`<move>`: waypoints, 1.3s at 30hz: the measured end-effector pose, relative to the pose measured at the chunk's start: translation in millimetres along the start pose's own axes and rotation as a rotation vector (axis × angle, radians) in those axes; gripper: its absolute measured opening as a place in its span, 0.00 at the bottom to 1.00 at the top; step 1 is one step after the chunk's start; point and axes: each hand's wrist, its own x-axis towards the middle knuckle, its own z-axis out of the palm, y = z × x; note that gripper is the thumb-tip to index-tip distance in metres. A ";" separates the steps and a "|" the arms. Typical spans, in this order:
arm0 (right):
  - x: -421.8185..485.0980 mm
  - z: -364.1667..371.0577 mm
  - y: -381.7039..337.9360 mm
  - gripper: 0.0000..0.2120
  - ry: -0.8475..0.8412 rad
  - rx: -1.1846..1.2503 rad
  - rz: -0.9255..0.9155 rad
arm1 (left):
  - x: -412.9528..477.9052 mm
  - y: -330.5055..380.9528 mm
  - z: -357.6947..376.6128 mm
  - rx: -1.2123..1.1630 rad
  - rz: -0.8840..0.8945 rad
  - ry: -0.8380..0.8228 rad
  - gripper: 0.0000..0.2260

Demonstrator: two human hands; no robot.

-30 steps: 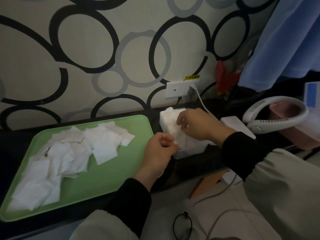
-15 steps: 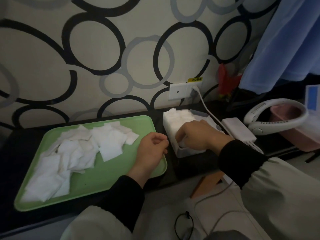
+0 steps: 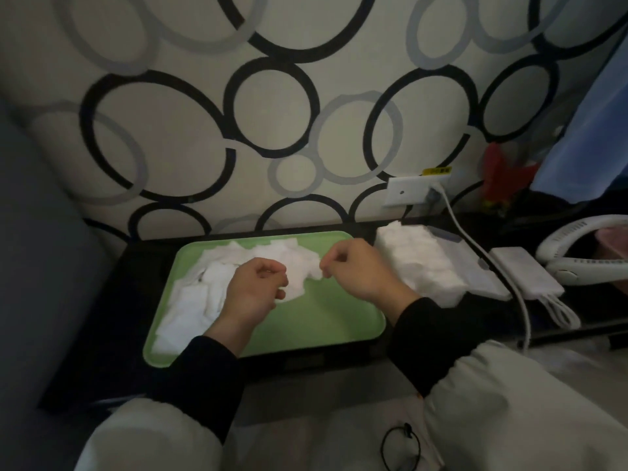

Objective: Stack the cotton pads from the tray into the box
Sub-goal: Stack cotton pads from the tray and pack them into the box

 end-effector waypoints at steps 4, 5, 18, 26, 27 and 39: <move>7.8 39.4 11.2 0.07 -0.009 0.051 0.097 | 5.1 -8.9 -34.6 0.058 -0.023 0.042 0.05; 9.7 45.4 16.4 0.07 -0.013 0.056 0.113 | 5.4 -10.1 -38.7 0.068 -0.027 0.038 0.05; 36.7 84.2 15.6 0.29 0.070 -0.133 0.212 | 10.6 -11.2 -49.4 0.115 -0.024 -0.049 0.03; 33.4 76.4 11.4 0.05 0.098 0.067 0.104 | 9.7 -11.6 -49.2 0.123 0.001 -0.033 0.03; 30.5 71.9 8.4 0.03 0.113 0.116 0.089 | 9.1 -11.8 -49.6 0.121 0.019 -0.021 0.04; 5.2 58.5 -16.1 0.08 -0.151 0.602 -0.134 | -0.7 3.0 -44.7 -0.130 0.124 -0.082 0.10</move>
